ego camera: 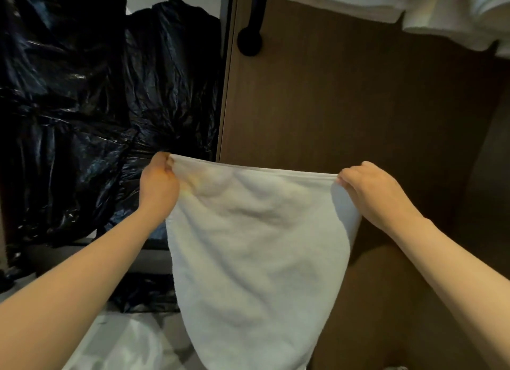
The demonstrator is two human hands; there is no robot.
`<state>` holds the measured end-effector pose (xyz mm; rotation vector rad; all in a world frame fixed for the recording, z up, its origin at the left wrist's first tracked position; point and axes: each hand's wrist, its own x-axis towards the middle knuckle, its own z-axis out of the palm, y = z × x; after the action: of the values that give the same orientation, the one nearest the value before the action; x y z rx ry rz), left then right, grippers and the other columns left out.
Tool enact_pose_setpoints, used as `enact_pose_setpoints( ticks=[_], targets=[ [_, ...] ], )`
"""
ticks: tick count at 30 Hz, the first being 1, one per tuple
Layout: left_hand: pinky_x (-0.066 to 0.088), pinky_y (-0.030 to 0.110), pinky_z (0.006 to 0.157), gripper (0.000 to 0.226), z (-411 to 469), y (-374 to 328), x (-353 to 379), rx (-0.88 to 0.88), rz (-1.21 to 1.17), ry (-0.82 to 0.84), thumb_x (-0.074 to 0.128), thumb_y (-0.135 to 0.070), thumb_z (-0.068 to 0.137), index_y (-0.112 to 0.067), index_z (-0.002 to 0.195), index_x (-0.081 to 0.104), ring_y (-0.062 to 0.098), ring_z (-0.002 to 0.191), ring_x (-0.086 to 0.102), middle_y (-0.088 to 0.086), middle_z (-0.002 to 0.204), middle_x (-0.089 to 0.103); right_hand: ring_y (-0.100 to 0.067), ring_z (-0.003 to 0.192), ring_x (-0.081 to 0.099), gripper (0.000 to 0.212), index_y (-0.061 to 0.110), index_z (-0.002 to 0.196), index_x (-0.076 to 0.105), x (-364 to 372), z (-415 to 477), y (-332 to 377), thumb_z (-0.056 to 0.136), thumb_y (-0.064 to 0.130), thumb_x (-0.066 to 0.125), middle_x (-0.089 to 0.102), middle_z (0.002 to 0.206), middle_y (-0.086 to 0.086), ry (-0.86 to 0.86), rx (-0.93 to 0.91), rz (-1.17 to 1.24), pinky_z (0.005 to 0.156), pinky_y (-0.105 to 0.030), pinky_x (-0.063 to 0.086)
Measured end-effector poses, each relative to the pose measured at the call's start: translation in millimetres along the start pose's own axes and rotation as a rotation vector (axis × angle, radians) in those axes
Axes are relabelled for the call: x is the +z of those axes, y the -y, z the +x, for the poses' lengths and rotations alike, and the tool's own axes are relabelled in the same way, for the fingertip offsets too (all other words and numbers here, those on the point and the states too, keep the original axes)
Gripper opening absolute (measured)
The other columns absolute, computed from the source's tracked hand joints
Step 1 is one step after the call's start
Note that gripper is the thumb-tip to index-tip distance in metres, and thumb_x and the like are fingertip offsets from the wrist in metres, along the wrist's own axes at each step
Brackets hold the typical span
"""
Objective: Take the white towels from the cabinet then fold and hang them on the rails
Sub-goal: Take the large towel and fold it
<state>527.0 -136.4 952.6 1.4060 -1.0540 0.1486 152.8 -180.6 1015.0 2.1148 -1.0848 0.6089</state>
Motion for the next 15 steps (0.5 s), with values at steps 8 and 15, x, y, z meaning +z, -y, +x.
enact_pose_setpoints(
  ticks=[8, 15],
  targets=[
    [0.042, 0.042, 0.070, 0.026, -7.5, 1.1, 1.1, 0.021, -0.022, 0.010, 0.030, -0.012, 0.101, -0.003, 0.109, 0.053, 0.027, 0.077, 0.051, 0.014, 0.087, 0.055, -0.012, 0.086, 0.058, 0.016, 0.019, 0.111, 0.060, 12.4, -5.3, 3.9, 0.098, 0.027, 0.055, 0.063, 0.103, -0.001, 0.078, 0.097, 0.098, 0.074, -0.020, 0.050],
    [0.042, 0.038, 0.072, 0.030, -15.9, -0.1, 2.6, 0.036, -0.013, 0.024, 0.032, -0.017, 0.103, -0.005, 0.119, 0.054, 0.022, 0.083, 0.052, 0.007, 0.092, 0.056, -0.014, 0.093, 0.060, 0.020, 0.021, 0.115, 0.061, 31.2, -14.3, 4.3, 0.098, 0.029, 0.056, 0.066, 0.104, 0.001, 0.109, 0.148, 0.068, 0.080, -0.023, 0.050]
  ],
)
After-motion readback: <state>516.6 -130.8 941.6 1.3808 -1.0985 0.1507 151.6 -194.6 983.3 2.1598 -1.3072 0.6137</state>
